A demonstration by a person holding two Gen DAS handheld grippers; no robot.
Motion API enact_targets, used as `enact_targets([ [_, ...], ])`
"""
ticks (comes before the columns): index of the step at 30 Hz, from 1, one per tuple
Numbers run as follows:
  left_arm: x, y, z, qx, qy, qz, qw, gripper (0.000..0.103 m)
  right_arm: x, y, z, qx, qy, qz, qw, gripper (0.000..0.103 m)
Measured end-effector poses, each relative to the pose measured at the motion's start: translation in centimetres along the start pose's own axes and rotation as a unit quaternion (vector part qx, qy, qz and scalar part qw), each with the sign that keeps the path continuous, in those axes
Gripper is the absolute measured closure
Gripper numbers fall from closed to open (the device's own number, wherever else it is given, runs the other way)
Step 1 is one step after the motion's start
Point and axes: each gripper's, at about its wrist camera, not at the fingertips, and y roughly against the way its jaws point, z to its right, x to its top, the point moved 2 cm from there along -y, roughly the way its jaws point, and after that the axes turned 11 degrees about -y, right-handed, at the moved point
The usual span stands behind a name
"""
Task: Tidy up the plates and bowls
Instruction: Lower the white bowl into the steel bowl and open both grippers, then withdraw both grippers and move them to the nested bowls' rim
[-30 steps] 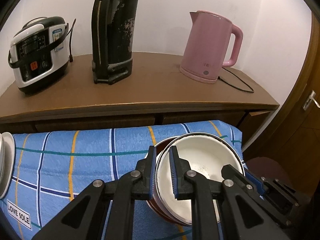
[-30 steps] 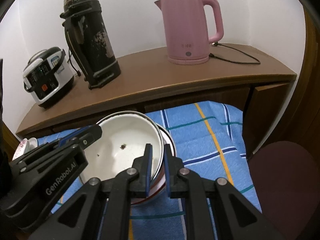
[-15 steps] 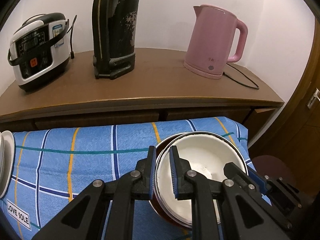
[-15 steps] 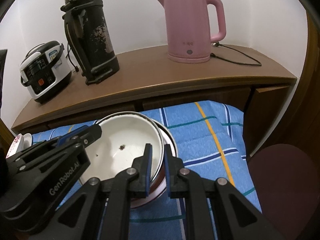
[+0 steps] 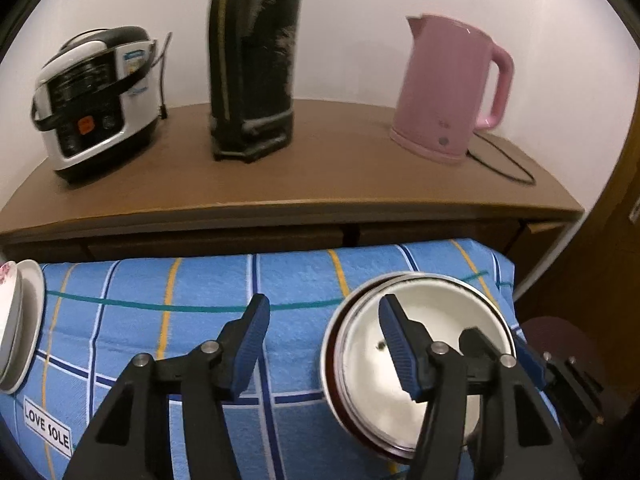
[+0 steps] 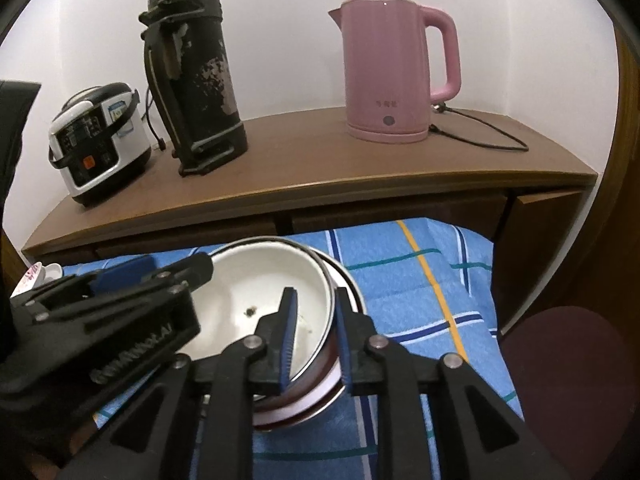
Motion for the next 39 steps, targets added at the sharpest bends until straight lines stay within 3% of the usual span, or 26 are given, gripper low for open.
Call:
enact_targets([
  [6, 0.3, 0.8, -0.2, 0.008, -0.008, 0.010, 0.9999, 0.043, -0.2, 0.7, -0.7, 0.014, 0.008, 0.024, 1.000, 0.062],
  [8, 0.2, 1.1, -0.2, 0.014, -0.015, 0.012, 0.9997, 0.043, 0.0, 1.2, -0.9, -0.002, 0.010, 0.042, 0.999, 0.045],
  [10, 0.2, 1.6, -0.4, 0.012, -0.009, 0.018, 0.9997, 0.042, 0.4, 1.8, -1.0, -0.020, 0.015, 0.062, 0.998, 0.036],
  [18, 0.0, 4.0, -0.6, 0.019, -0.020, 0.034, 0.9990, 0.041, 0.5, 3.9, -0.9, -0.010, 0.005, 0.074, 0.997, 0.036],
  [23, -0.7, 5.7, -0.9, 0.032, -0.022, 0.044, 0.9983, 0.041, -0.5, 5.3, -0.4, -0.011, -0.009, 0.075, 0.997, 0.030],
  [27, -1.5, 6.8, -1.0, 0.043, -0.026, 0.052, 0.9974, 0.033, -1.6, 5.7, 0.4, -0.010, -0.030, 0.065, 0.997, 0.025],
  [39, -4.2, 8.3, -0.8, 0.047, -0.036, 0.049, 0.9970, 0.033, -4.0, 7.9, 1.2, -0.001, -0.053, 0.057, 0.997, 0.017],
])
